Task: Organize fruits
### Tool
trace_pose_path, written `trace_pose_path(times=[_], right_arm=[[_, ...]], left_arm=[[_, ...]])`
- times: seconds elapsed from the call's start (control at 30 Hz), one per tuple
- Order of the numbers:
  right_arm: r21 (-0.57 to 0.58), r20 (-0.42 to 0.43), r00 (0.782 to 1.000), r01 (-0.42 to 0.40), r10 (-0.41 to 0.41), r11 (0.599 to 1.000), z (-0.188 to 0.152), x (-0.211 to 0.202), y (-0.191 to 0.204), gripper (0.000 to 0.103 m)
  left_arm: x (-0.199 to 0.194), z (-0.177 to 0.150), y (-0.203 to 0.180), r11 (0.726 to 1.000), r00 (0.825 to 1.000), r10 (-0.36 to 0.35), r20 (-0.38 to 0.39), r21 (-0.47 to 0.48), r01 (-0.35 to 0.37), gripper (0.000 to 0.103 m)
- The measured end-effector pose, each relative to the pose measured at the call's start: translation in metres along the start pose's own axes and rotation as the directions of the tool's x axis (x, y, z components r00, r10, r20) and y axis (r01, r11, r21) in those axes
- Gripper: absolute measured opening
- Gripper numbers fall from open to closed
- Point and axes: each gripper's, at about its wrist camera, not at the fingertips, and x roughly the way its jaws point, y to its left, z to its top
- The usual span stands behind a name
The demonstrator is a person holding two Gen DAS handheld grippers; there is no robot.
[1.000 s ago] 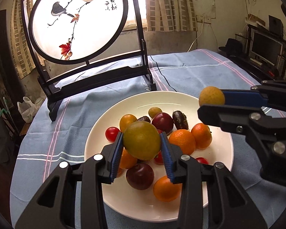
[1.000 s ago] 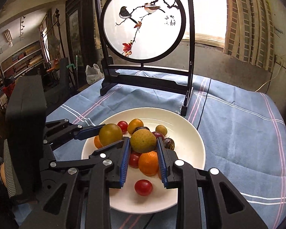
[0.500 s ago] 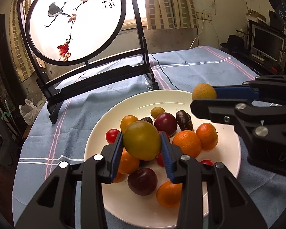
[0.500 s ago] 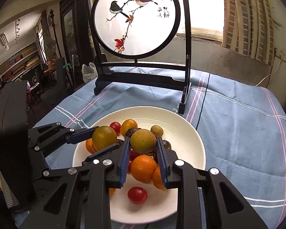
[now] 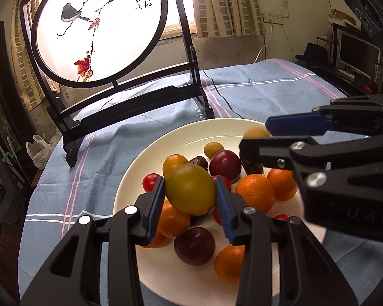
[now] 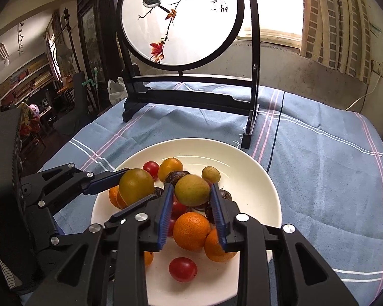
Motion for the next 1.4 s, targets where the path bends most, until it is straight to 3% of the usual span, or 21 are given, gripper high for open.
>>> trace_pose_path(times=[0.03,0.07,0.33,0.6,0.77,1.0,1.17,1.27,1.4], right_arm=[[0.004,0.018,1.0,0.003,-0.003,1.0,0.001,-0.003,-0.001,0.056],[0.01,0.023,1.0,-0.011,0.011,1.0,0.001,-0.005,-0.002,0.056],[0.031,0.044,0.999,-0.007,0.006,0.999,-0.007,-0.027,-0.009,0.057],[-0.002,0.06,0.998,-0.005,0.006,1.0,-0.022,-0.058,0.01,0.059],[-0.037,0.086,0.994,0.067,-0.063,0.997,-0.039,-0.088,0.02,0.063],[-0.042,0.1,0.991,0.099,-0.094,0.994,-0.065,-0.125,0.028,0.064],[-0.049,0.118,0.988,0.107,-0.1,0.993,-0.076,-0.14,0.036,0.066],[-0.071,0.17,0.973,0.171,-0.157,0.983,-0.083,-0.15,0.042,0.077],[-0.098,0.187,0.965,0.203,-0.182,0.974,-0.091,-0.153,0.045,0.077]], left_arm=[[-0.002,0.0,0.001,1.0,1.0,0.018,0.015,-0.005,-0.018,0.059],[-0.005,0.0,0.003,0.999,0.999,0.033,0.037,-0.014,-0.033,0.07],[-0.025,-0.004,0.012,0.999,0.998,0.025,0.062,-0.041,-0.023,0.07],[-0.062,-0.016,0.01,0.999,0.994,0.029,0.105,-0.049,-0.024,0.074],[-0.09,-0.029,0.014,0.996,0.989,0.052,0.137,-0.072,-0.043,0.08],[-0.12,-0.046,0.017,0.992,0.985,0.075,0.156,-0.11,-0.058,0.082],[-0.143,-0.05,0.01,0.993,0.975,0.1,0.198,-0.085,-0.085,0.089],[-0.156,-0.05,0.012,0.989,0.965,0.128,0.229,-0.103,-0.107,0.094],[-0.168,-0.049,0.017,0.98,0.947,0.172,0.271,-0.143,-0.138,0.098]])
